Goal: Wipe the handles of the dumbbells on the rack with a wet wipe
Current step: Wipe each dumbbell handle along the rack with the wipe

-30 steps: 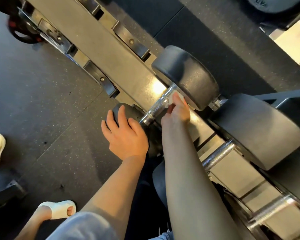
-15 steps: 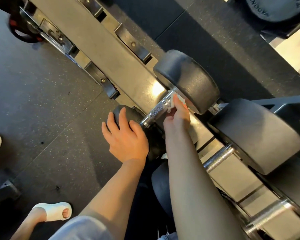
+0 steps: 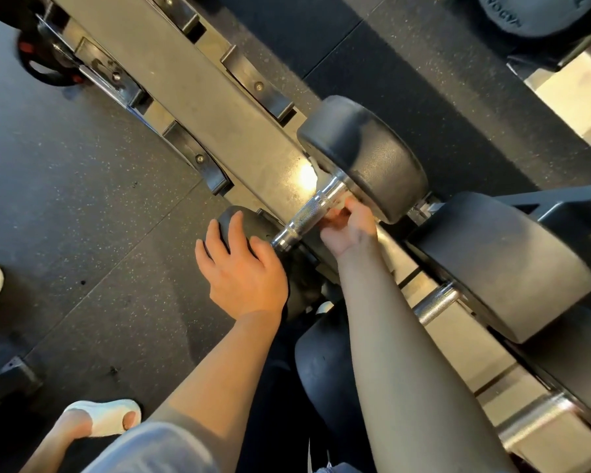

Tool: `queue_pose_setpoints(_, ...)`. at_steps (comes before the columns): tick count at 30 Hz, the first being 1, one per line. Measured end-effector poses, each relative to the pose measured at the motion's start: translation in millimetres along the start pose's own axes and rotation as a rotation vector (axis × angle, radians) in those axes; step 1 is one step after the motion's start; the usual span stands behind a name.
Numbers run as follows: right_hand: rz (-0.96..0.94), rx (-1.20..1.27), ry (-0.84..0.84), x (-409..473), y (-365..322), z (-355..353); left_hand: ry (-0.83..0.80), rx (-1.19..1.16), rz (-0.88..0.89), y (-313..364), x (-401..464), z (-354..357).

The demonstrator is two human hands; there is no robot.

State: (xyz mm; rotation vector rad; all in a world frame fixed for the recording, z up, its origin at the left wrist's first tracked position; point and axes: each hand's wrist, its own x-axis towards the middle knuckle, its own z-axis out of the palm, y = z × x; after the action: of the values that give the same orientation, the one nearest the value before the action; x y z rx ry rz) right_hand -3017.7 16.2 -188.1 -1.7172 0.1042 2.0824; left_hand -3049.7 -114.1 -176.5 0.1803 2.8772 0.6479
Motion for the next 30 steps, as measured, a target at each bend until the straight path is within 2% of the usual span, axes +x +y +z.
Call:
queue_pose_setpoints(2,-0.067,-0.031,0.007,-3.9,1.9,-2.5,0.002,-0.002,0.0,0.8,-0.1,0.8)
queue_pose_setpoints(5,-0.28,-0.124,0.09,-20.2,9.5,-3.8,-0.007,0.005,-0.003,1.6,-0.9,0.5)
queue_pose_setpoints(8,-0.498,-0.376,0.041,-25.4,27.4,-8.4,-0.011,-0.001,-0.001,0.9,-0.8,0.3)
queue_pose_setpoints(9,-0.646,-0.561,0.04,-24.1,33.1,-15.0,-0.012,0.0,-0.001,0.7,-0.7,0.4)
queue_pose_setpoints(12,-1.352,-1.25,-0.043,-10.0,39.7,-25.5,-0.013,0.012,-0.011,0.9,0.0,1.0)
queue_pose_setpoints(13,-1.485,-1.455,-0.056,-6.3,37.2,-21.3,-0.015,0.013,-0.009,1.1,-0.4,0.6)
queue_pose_setpoints(15,-1.517,-1.873,-0.043,-6.2,26.0,-5.6,-0.019,0.01,-0.007,1.8,-0.8,-0.2)
queue_pose_setpoints(17,-1.412,-2.27,0.002,-7.5,18.0,3.1,-0.022,0.002,-0.012,1.9,-0.6,-0.1)
queue_pose_setpoints(20,-1.431,-2.6,0.004,-19.5,9.4,4.2,-0.016,0.004,-0.005,0.1,0.0,1.0)
queue_pose_setpoints(22,-1.485,-2.635,-0.081,-26.5,1.3,2.9,-0.027,0.013,-0.008,-0.8,-0.3,1.8)
queue_pose_setpoints(24,-1.488,-2.541,-0.209,-30.2,-7.2,1.8,-0.036,0.014,-0.02,-1.1,0.2,2.2)
queue_pose_setpoints(26,-1.426,-2.405,-0.268,-33.3,-11.1,5.5,-0.034,0.015,-0.021,-1.2,0.0,2.1)
queue_pose_setpoints(30,-1.279,-2.2,-0.103,-26.3,-2.6,17.9,-0.032,0.012,-0.024,-0.8,-0.5,2.7)
